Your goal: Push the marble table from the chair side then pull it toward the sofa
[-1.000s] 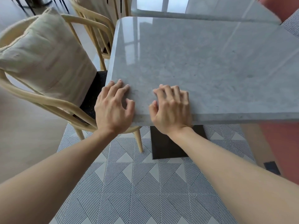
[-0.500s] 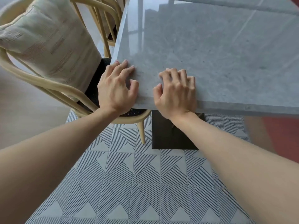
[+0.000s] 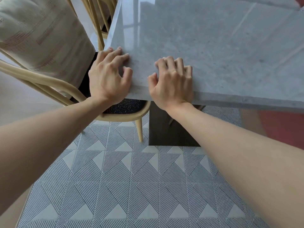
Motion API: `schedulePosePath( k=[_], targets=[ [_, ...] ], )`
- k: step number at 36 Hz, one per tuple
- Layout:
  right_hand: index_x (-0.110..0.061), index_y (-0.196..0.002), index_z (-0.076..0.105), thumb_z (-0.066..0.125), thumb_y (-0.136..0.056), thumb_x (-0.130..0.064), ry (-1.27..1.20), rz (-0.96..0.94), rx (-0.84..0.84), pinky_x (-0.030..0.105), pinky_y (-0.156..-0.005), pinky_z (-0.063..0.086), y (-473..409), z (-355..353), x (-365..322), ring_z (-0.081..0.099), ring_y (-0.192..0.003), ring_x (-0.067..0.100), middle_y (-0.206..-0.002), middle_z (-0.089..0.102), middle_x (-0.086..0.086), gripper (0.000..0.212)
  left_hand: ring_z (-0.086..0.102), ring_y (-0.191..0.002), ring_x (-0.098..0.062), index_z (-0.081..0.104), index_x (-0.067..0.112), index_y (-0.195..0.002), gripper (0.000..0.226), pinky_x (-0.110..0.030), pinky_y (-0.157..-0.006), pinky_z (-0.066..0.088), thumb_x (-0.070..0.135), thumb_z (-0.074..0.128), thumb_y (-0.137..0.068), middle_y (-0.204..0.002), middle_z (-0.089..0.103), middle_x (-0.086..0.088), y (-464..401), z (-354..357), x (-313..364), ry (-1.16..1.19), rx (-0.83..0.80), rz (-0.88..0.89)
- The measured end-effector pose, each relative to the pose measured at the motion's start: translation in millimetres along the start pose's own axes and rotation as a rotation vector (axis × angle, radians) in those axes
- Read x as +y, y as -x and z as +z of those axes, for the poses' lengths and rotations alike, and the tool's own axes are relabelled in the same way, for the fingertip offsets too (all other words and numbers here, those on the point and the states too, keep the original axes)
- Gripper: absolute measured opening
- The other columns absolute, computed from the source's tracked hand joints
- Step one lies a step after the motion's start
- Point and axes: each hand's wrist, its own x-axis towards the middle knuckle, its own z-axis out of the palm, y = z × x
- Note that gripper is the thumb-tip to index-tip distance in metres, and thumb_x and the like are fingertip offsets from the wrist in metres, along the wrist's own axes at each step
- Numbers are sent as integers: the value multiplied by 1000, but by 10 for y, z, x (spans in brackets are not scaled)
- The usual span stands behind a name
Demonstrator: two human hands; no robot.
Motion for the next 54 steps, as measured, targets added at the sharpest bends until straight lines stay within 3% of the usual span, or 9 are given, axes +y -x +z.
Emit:
schedulePosePath(
  k=[15, 30, 34, 37, 39, 41, 45, 49, 54],
  targets=[
    [-17, -111, 61, 33, -88, -35, 2, 4, 36, 42, -90, 36, -95, 83, -79, 54, -109, 28, -114, 63, 3, 40, 43, -138, -15, 69, 26, -124, 51, -41, -106, 44, 40, 38, -87, -142, 59, 8, -139, 33, -123, 19, -15, -8],
    [-18, -110, 61, 36, -87, -35, -2, 11, 45, 43, -90, 35, -90, 75, -82, 54, -109, 28, -114, 63, 2, 38, 45, -134, -24, 66, 19, -123, 50, -39, -104, 41, 39, 37, -87, -139, 60, 2, -133, 0, -95, -4, -49, -4],
    [-19, -112, 58, 39, -90, -37, -46, 11, -30, 42, -92, 34, -84, -4, -56, 52, -110, 26, -119, 60, 2, 34, 44, -130, -33, 56, 10, -128, 53, -40, -108, 33, 38, 35, -88, -138, 55, -15, -157, -162, -2, -82, -233, 26],
    [-22, -133, 51, 41, -99, -43, -129, -22, -296, 42, -105, 29, -162, -182, 53, 42, -131, 27, -146, 47, 3, 41, 48, -128, -34, 55, 14, -133, 53, -40, -102, 37, 44, 37, -95, -141, 53, -17, -350, -431, 114, -114, -509, -16],
    [-21, -141, 48, 45, -99, -48, -234, 45, -550, 42, -113, 27, -305, -473, 97, 37, -141, 27, -154, 40, 3, 50, 56, -119, -33, 58, 19, -133, 47, -39, -96, 42, 48, 37, -102, -135, 59, -15, -520, -699, 251, 11, -624, -125],
    [-18, -139, 54, 49, -98, -50, -441, 194, -613, 39, -113, 35, -469, -843, 117, 44, -138, 27, -150, 49, 6, 52, 55, -125, -31, 57, 19, -137, 47, -37, -102, 40, 47, 40, -104, -139, 59, -12, -662, -973, 469, 225, -584, -218],
    [-19, -129, 64, 49, -100, -45, -847, 362, -402, 34, -103, 42, -721, -1698, 160, 56, -128, 23, -137, 63, 4, 42, 54, -127, -23, 61, 20, -132, 46, -43, -113, 38, 50, 46, -100, -136, 61, -4, -960, -1463, 1052, 554, -495, -255],
    [-14, -117, 71, 55, -100, -34, -1146, 419, -167, 29, -99, 45, -999, -2618, 370, 62, -115, 17, -117, 71, 0, 31, 63, -115, -18, 66, 27, -106, 38, -39, -103, 48, 51, 48, -84, -118, 68, 4, -1358, -1999, 1792, 902, -351, -281],
    [-22, -98, 72, 55, -97, -31, -1324, 422, -52, 42, -102, 47, -1204, -3458, 732, 67, -110, 20, -110, 73, 1, 19, 68, -108, -17, 70, 27, -103, 31, -41, -98, 52, 46, 50, -88, -113, 73, 2, -1675, -2450, 2538, 1045, -261, -232]
  ],
)
